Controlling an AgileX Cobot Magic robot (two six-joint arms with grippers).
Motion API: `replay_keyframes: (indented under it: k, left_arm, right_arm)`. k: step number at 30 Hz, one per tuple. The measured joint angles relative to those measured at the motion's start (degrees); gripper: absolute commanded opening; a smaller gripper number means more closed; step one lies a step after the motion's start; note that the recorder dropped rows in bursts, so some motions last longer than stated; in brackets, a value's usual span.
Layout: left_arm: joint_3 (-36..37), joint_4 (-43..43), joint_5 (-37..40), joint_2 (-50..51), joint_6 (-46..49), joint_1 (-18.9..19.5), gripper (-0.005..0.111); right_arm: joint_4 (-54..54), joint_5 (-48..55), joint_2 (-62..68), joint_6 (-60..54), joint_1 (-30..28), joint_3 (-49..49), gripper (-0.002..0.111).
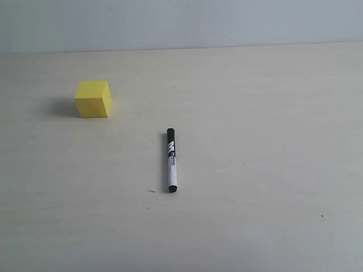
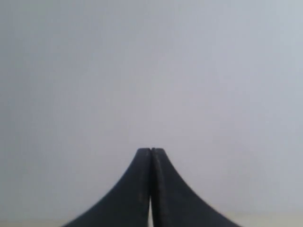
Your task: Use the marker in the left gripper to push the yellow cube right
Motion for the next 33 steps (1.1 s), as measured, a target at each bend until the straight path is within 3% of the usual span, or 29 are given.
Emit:
replay_keyframes:
  k: [3, 5, 13, 16, 20, 24, 30, 33]
  left_arm:
    - [0.00, -2.00, -3.97, 0.00, -19.05, 0.00, 0.000]
    - [0.00, -2.36, -4.98, 0.00, -23.42, 0.00, 0.000]
    - [-0.27, -3.93, -6.02, 0.44, -29.07, 0.00, 0.000]
    - [-4.85, -4.07, -3.19, 5.63, -26.73, 0.00, 0.000]
    - [-16.63, -1.51, 5.69, 17.71, -23.33, 0.00, 0.000]
    - [-29.26, 4.76, 20.84, 30.59, -19.97, -0.67, 0.000]
    - [-43.63, 6.19, 43.77, 45.27, 3.81, -1.26, 0.000]
    - [-50.56, 6.19, 56.39, 53.03, 9.59, -1.26, 0.000]
  right_arm:
    - [0.00, 0.00, 0.00, 0.00, 0.00, 0.00, 0.000]
    - [0.00, 0.00, 0.00, 0.00, 0.00, 0.00, 0.000]
    - [0.00, 0.00, 0.00, 0.00, 0.00, 0.00, 0.000]
    - [0.00, 0.00, 0.00, 0.00, 0.00, 0.00, 0.000]
    - [0.00, 0.00, 0.00, 0.00, 0.00, 0.00, 0.000]
    - [0.00, 0.00, 0.00, 0.00, 0.00, 0.00, 0.000]
    - [0.00, 0.00, 0.00, 0.00, 0.00, 0.00, 0.000]
    - [0.00, 0.00, 0.00, 0.00, 0.00, 0.00, 0.000]
